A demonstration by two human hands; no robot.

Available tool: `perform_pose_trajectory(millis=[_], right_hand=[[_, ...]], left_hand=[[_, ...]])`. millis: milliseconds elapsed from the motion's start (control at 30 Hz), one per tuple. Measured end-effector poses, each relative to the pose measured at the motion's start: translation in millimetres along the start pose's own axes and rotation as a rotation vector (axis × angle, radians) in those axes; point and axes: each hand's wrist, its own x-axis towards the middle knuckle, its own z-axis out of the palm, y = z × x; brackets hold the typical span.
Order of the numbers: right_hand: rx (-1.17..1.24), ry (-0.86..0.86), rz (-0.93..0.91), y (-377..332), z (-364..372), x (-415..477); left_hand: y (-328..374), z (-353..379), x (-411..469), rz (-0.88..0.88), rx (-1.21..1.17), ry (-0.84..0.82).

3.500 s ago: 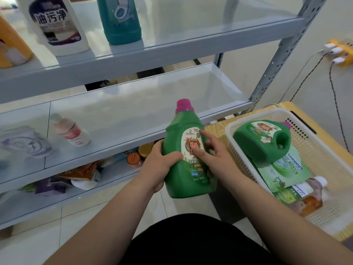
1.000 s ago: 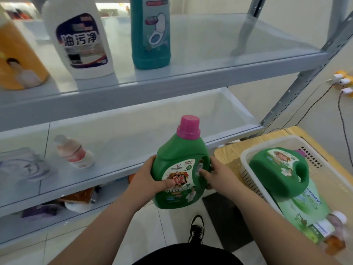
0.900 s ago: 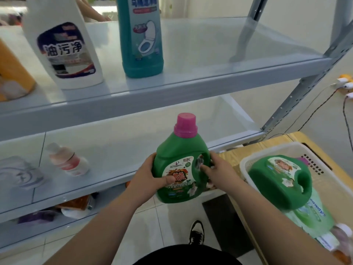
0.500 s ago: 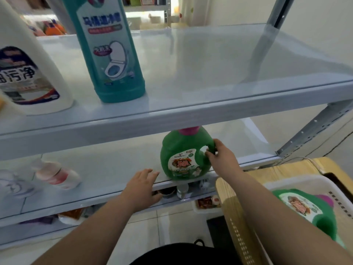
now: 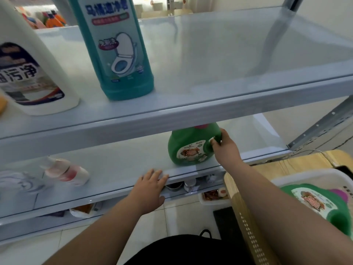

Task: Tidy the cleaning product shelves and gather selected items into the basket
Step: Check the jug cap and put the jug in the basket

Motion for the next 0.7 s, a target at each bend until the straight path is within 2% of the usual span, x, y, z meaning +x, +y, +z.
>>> perform_pose_trajectory(millis=[167,333,467,700], right_hand=[[0.017,0.042,0.162,-6.1,0.7,-36.1],[-0.249,-0.041,0.169,1.6,-4.6,-132.7],[-0.487,-0.115,0.198,19.5,-17.1,-217.5],[-0.527,0.053,0.373,66.0,-56.8,-330.8]], left_hand=[[-5.6,-9.5,-10.0,0.127,0.025,0.094],[8.1,-21.8,-25.2,0.307,0.012,0.200],[35.4,-25.7,-33.0,0.464,-0.043,0.174],[125.8,-35.0,-44.8,0.681,-0.141,0.076]])
